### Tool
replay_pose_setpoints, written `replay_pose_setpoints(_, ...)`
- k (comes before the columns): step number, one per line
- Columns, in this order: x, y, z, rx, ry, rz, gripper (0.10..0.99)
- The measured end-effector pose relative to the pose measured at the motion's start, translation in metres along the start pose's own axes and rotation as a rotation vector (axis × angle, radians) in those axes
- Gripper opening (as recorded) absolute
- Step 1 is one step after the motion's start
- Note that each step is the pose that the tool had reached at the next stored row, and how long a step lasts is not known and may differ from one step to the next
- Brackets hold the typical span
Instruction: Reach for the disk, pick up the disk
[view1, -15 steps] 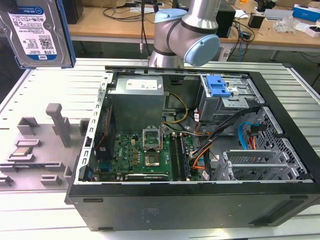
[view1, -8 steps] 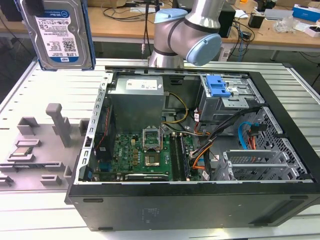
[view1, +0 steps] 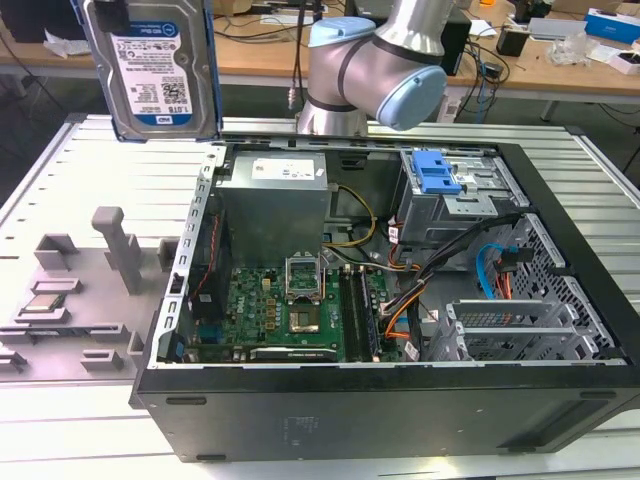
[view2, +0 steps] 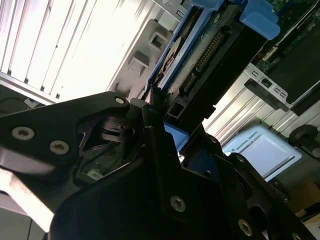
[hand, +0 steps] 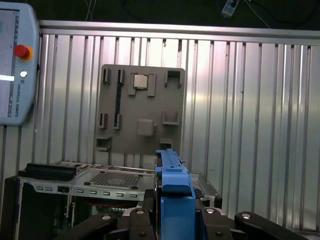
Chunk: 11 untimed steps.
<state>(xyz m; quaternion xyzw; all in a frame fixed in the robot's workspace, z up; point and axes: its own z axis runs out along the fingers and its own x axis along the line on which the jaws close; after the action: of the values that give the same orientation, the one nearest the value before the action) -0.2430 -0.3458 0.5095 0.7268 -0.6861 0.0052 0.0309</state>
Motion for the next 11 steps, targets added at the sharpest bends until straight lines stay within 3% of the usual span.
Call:
replay_pose_setpoints(2,0.0003,-0.0045,-0.0002,0.0,0.0,0.0,0.365)
replay_pose_setpoints(5,0.0011,-0.019,-0.0006,0.0,0.0,0.0,0.365)
replay_pose_setpoints(11,0.0021,-0.0351,-0.0012,0.0,0.0,0.0,0.365)
